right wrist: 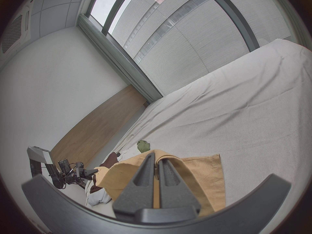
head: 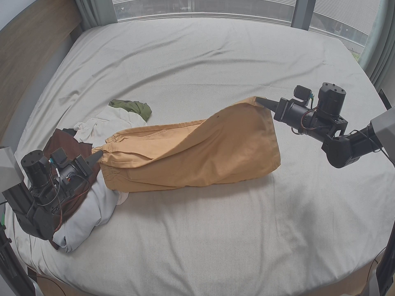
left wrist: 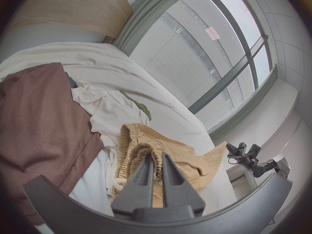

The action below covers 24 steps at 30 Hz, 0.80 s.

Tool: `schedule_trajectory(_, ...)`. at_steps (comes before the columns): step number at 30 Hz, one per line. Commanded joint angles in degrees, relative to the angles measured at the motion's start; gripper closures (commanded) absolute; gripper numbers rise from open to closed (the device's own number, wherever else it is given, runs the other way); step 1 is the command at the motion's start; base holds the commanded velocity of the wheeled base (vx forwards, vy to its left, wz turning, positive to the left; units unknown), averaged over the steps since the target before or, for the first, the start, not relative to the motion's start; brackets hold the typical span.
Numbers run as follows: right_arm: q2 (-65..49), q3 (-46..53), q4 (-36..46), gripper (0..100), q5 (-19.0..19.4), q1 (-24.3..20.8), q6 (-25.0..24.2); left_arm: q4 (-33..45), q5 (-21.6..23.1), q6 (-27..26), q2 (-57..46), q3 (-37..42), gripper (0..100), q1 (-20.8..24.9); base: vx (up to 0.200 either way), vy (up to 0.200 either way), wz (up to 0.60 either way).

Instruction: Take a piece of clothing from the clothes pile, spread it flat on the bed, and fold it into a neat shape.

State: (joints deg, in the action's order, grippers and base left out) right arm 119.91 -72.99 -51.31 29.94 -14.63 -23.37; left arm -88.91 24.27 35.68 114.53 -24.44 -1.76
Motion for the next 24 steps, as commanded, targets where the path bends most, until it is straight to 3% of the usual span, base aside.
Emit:
schedule_trajectory(1, -0.81, -1.19, 0.69, 100, 0.03, -0.49, 0.17, -0.04, -0.01, 0.00, 0.25, -0.08, 100, -0.09, 0.000, 0.000, 0.00)
schedule_trajectory(14, -1.43, -5.50, 4.90, 100, 0.03, -1.54, 0.08, -0.04, -0.01, 0.09, 0.43, -0.17, 100, -0.44, 0.000, 0.000, 0.00)
schedule_trajectory(24, 1.12, -5.59, 5.52, 100, -0.06, -0.75, 0.08, -0.04, -0.01, 3.08, -0.10, -1.40, 100, -1.67, 0.000, 0.000, 0.00)
